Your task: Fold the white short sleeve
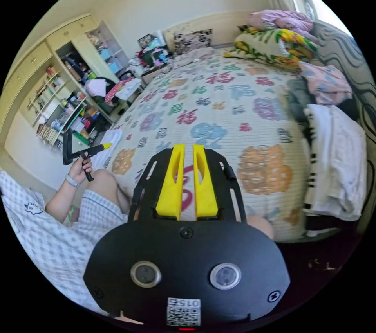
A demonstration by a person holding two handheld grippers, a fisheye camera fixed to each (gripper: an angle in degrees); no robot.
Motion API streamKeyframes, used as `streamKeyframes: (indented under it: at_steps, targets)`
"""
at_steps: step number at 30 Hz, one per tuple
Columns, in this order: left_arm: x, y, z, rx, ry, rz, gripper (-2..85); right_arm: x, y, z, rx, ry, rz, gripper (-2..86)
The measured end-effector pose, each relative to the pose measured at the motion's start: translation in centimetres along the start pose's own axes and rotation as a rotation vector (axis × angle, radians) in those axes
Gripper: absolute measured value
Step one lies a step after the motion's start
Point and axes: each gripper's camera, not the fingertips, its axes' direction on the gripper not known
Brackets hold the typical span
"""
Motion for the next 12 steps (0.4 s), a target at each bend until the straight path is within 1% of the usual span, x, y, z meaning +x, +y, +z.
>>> streamKeyframes:
  at_steps: [2, 3, 5, 7, 8, 12]
  targets:
    - [-4.2, 3.0, -7.9, 0.068, -0.253, -0.126, 8.5, -7.5, 1.9, 3.4, 0.059, -0.062, -0.073, 4.6]
    - [-5.1, 3.8, -9.6, 0.076, -0.322, -0.161, 8.7, -9.4, 2.3, 4.1, 0.073, -0.071, -0.111, 4.6]
    - [-8.8, 6.9, -15.1, 0.084, -0.539, -0.29, 10.5, -16.4, 3.2, 6.6, 0.106, -0.056, -0.218, 4.3]
    - [-11.5, 8.9, -17.7, 0.064, -0.606, -0.397, 13.1, -20.8, 3.5, 8.3, 0.113, -0.041, -0.291, 3.5]
    - [-13.2, 9.9, -18.7, 0.033, -0.612, -0.454, 13.6, -23.4, 3.6, 9.3, 0.117, -0.061, -0.339, 2.7]
    - [-15.7, 11.0, -19.6, -0.035, -0.586, -0.486, 13.0, -28.9, 3.7, 12.2, 0.066, -0.163, -0.402, 0.8]
